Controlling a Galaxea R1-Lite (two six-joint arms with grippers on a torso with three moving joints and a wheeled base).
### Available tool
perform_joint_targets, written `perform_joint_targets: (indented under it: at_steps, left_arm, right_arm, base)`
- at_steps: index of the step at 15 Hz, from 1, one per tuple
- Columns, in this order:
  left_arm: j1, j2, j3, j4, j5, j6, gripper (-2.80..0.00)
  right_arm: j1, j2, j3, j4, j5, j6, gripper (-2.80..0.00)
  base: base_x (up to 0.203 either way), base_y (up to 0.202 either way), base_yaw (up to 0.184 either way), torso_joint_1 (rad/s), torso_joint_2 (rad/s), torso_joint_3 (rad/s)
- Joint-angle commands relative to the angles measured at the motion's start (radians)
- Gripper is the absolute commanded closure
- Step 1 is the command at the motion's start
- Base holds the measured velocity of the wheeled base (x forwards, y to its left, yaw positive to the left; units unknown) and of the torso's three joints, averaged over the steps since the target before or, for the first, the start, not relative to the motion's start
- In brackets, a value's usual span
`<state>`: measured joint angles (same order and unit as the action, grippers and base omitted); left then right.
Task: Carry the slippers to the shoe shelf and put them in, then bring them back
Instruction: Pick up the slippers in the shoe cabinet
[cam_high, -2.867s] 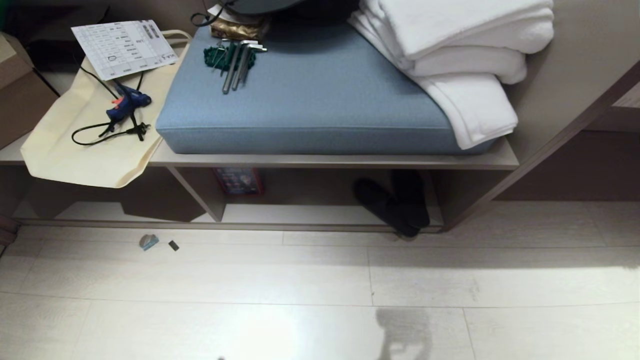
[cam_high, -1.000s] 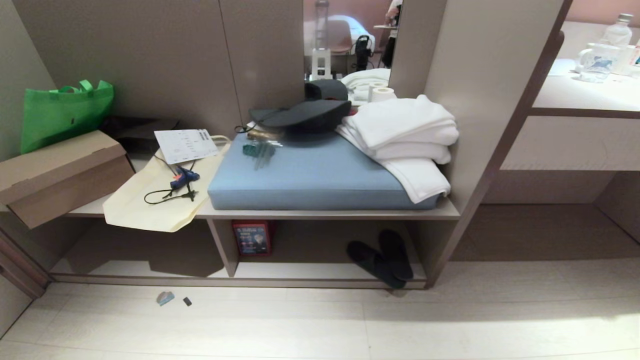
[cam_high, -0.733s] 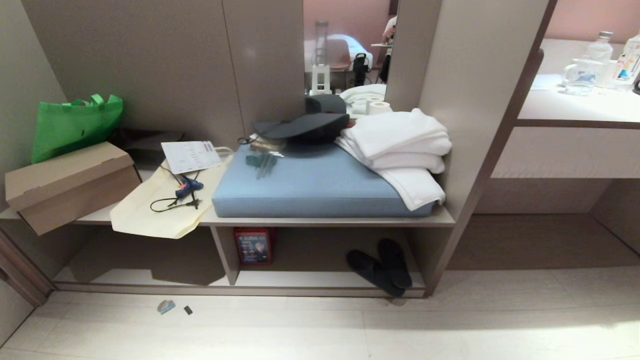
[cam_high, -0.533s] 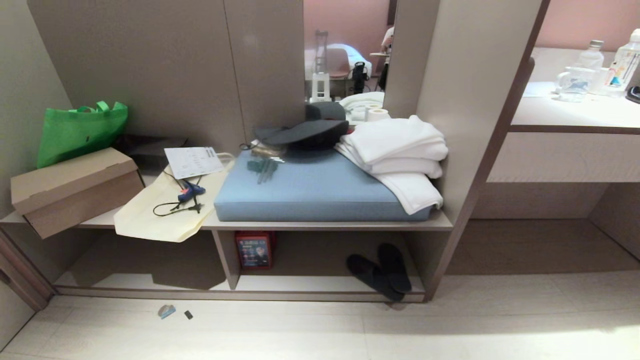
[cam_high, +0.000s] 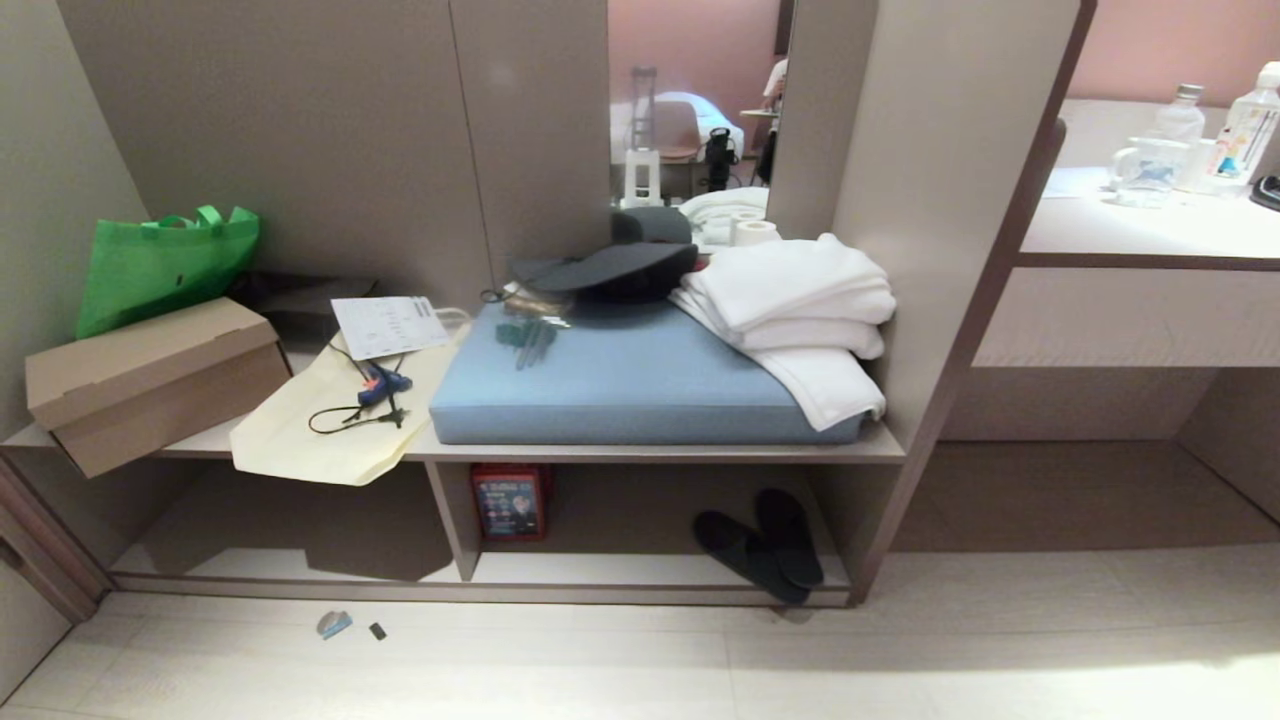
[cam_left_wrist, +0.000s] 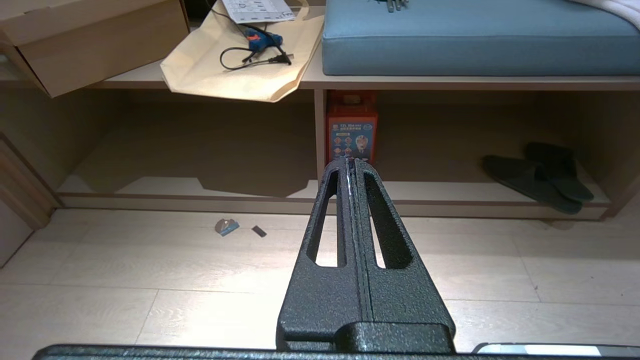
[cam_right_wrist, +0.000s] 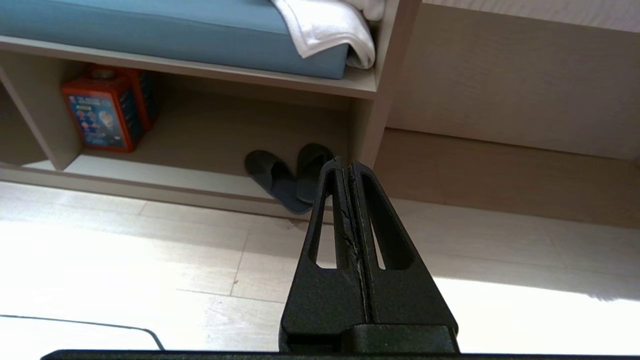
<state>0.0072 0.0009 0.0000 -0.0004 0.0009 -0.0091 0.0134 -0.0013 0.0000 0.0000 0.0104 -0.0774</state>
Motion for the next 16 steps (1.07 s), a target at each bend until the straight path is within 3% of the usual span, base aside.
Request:
perform_joint_targets:
  at_steps: [1,8,16]
  left_arm:
    - [0.0,0.001,0.0,0.0,0.001,0.0,0.0]
    - [0.0,0.001,0.0,0.0,0.001,0.0,0.0]
    - [0.0,0.001,0.0,0.0,0.001,0.003,0.0]
  right_arm:
    - [0.0,0.001,0.0,0.0,0.0,-0.001,0.0]
    - [0.0,0.001,0.0,0.0,0.0,-0.004,0.0]
    - [0.0,0.001,0.0,0.0,0.0,-0.001,0.0]
  base:
    - [0.0,0.0,0.0,0.0,0.0,0.0]
    - [0.001,-0.124,0.004,0.001,0.0,0.003]
    - [0.0,0.0,0.0,0.0,0.0,0.0]
